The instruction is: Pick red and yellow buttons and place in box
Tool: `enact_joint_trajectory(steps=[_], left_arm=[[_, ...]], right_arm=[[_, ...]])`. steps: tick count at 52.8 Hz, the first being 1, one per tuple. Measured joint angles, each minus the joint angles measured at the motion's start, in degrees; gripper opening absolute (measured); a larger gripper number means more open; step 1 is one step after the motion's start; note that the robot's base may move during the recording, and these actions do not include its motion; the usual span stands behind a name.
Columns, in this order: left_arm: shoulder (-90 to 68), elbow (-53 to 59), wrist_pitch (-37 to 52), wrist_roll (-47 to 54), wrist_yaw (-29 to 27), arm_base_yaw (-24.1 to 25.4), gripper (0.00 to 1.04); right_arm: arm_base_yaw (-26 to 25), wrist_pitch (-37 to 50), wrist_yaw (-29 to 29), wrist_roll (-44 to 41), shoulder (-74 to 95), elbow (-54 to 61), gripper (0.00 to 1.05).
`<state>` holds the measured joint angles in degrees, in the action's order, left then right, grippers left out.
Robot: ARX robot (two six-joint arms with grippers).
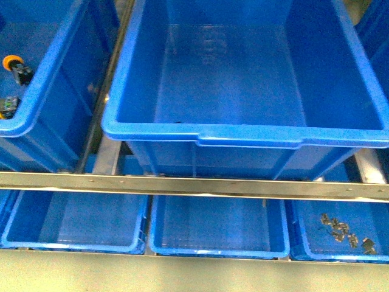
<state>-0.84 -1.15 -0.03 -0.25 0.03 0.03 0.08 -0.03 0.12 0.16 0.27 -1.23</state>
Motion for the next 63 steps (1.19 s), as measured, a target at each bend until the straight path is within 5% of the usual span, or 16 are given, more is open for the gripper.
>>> enact_joint_trajectory(steps=[40,45,48,63], left_arm=[[-0.02,-0.02,-0.04,-0.07,-0.2,-0.04,0.97],[-14.53,-9.31,-19.43,-10.05,-16.92,-4.37,0.97],[-28.92,-16.24,-23.32,-14.16,-23.56,-4.37,0.97],[-60.67,-34.34,-8.81,-15.78,-18.88,-5.53,0.97]], right_arm=[[-0.09,-0.04,-0.15,0.0,-0.04,0.02,0.98],[-0.09,-0.04,0.07,0.0,-0.02,0.02,0.98],[-0.09,-0.04,-0.13,0.0,-0.07,0.02,0.98],[-0.09,-0.04,-0.11,0.0,-0.07,0.02,0.98]])
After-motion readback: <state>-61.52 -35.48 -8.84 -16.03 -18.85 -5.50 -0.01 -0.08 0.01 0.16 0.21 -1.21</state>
